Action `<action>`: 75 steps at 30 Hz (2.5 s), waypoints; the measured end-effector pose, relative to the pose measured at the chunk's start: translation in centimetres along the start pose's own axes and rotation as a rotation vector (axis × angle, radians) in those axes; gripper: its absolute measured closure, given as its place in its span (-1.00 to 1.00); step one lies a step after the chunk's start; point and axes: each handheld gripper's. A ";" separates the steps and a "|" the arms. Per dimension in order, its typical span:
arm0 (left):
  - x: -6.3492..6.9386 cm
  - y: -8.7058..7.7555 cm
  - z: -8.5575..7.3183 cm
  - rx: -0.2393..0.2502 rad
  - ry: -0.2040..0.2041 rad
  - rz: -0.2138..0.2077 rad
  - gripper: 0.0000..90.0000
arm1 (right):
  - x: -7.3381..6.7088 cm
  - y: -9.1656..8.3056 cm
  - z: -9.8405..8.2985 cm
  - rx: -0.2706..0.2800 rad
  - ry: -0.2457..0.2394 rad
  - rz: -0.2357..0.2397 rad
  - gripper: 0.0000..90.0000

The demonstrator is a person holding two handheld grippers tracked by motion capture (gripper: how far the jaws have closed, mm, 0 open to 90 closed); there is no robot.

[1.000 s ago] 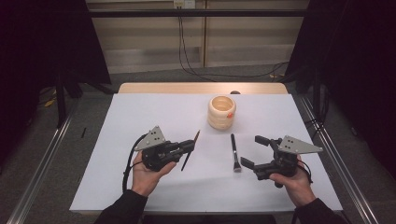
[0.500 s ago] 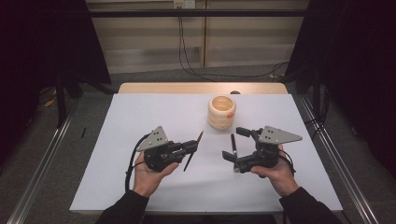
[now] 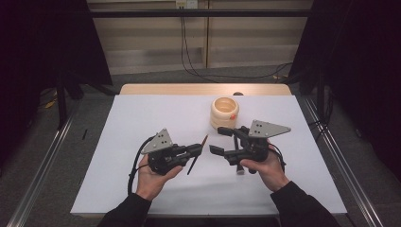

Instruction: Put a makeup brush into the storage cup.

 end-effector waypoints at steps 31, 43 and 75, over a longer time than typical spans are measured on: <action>0.1 0.4 -0.2 -0.002 0.025 0.009 0.86 | 1.2 1.7 -0.5 0.024 0.081 0.091 0.59; 0.0 0.4 -0.3 0.000 0.024 0.005 0.86 | 1.2 1.9 -0.6 0.017 0.078 0.102 0.78; -0.2 0.9 -0.8 0.000 -0.010 0.010 0.29 | 0.8 1.9 -0.4 0.008 0.062 0.100 0.90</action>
Point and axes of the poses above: each handheld gripper's, and its own axes: y roughly forward along the jaws, z roughly out of its top, x roughly to its right, and after that the axes turned 15 degrees about z, right-handed
